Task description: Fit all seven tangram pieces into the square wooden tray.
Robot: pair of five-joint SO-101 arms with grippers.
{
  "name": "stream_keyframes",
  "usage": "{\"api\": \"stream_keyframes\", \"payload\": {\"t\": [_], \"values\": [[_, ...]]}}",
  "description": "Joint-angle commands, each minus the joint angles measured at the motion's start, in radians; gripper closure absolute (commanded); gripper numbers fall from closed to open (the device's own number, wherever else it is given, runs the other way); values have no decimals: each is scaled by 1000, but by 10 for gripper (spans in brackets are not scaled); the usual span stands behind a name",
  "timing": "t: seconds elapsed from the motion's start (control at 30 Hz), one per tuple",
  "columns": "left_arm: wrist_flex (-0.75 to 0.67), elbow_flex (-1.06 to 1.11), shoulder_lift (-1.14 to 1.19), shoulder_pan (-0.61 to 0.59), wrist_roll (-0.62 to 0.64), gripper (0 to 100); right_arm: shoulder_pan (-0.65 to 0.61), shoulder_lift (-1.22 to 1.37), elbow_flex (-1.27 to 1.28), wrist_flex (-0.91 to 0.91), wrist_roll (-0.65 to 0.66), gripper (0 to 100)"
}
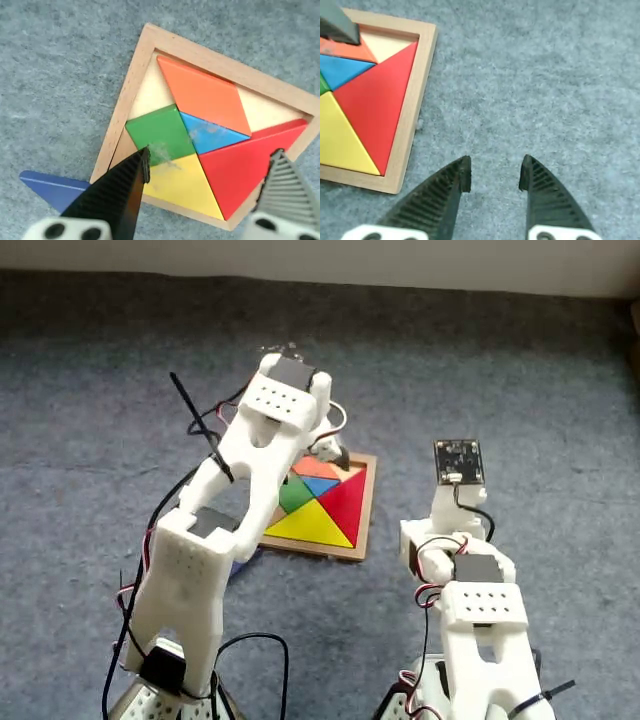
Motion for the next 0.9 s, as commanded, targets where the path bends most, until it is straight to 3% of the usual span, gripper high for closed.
{"api": "stream_keyframes", "payload": {"t": [0.0, 0.57, 0.7, 0.87], "values": [[-74, -13, 18, -13, 9, 653, 10, -27, -8, -25, -3, 832], [-127, -13, 65, -68, 6, 661, 10, -27, -5, -25, -3, 832], [-129, -15, 97, -41, -89, 678, 10, -27, -5, -25, -3, 832], [-149, -30, 105, -44, -101, 730, 10, -27, -4, -25, -3, 832]]}}
